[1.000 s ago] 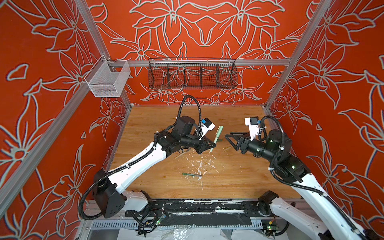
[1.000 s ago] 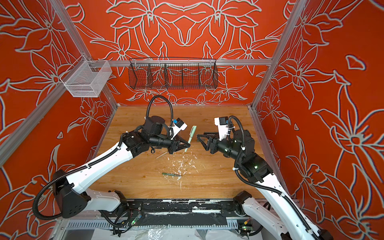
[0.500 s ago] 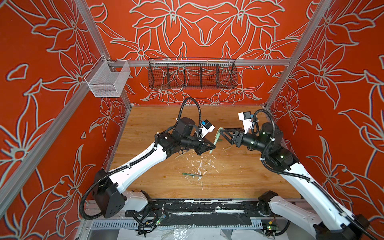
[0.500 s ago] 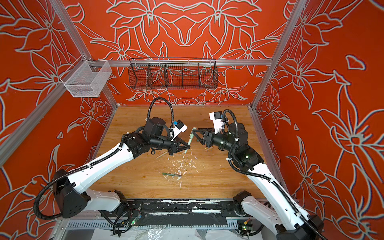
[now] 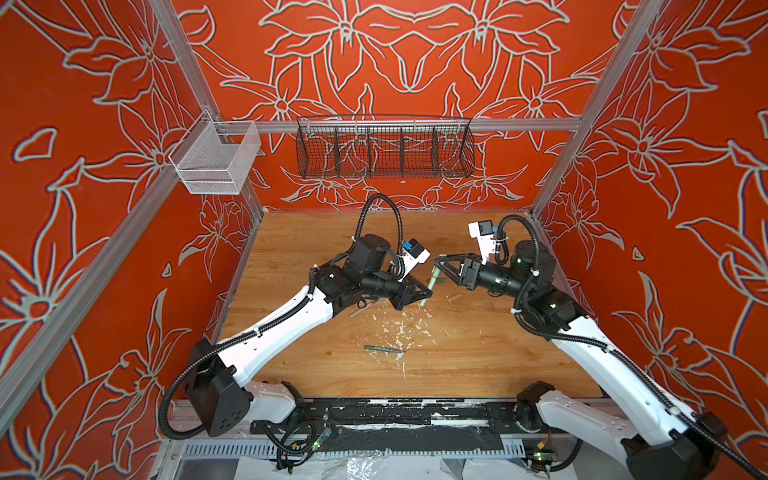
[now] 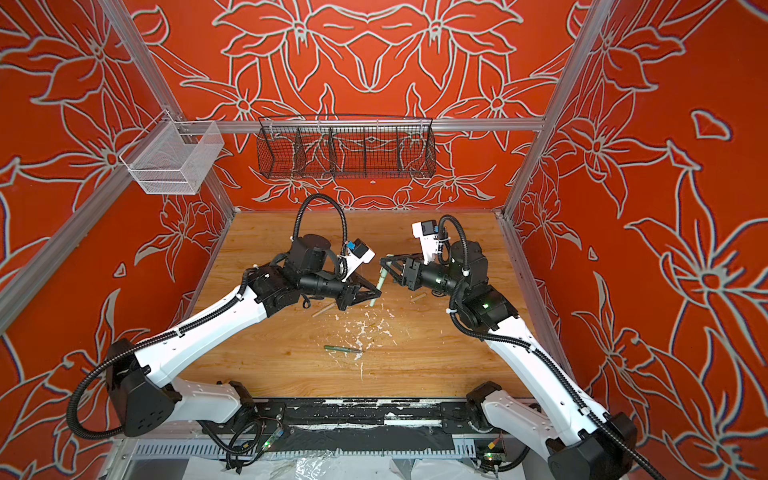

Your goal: Insert the pens into the pen caps

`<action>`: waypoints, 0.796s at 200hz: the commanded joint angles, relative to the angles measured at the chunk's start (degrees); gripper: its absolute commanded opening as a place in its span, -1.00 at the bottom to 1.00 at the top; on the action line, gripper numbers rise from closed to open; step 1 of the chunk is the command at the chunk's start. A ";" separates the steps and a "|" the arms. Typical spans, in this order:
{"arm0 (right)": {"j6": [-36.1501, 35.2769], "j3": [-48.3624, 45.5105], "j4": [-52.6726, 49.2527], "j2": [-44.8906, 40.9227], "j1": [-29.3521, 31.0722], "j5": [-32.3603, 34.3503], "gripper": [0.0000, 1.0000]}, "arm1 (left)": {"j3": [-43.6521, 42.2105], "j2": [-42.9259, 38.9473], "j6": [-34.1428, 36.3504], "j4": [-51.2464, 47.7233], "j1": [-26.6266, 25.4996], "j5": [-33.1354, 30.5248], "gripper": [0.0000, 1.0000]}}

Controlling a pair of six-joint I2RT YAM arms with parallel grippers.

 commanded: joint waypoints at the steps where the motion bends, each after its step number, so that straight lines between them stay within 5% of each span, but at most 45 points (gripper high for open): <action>1: 2.60 -0.31 4.74 -0.53 -0.22 -1.88 -0.20 | 0.93 -0.50 0.62 0.59 0.18 1.10 -1.00; 93: 0.91 -0.09 1.81 -0.17 -0.25 -1.35 -1.00 | 0.79 -1.79 -0.86 2.54 0.24 -5.16 -1.00; 126: -0.54 -1.06 0.73 -1.14 -0.20 -0.99 -1.00 | 2.64 -0.79 -3.46 4.83 1.68 -10.02 -1.00; 159: 0.31 -3.64 2.88 -1.01 -0.16 -2.12 -1.00 | 8.47 3.06 -5.00 7.79 3.64 -7.09 -1.00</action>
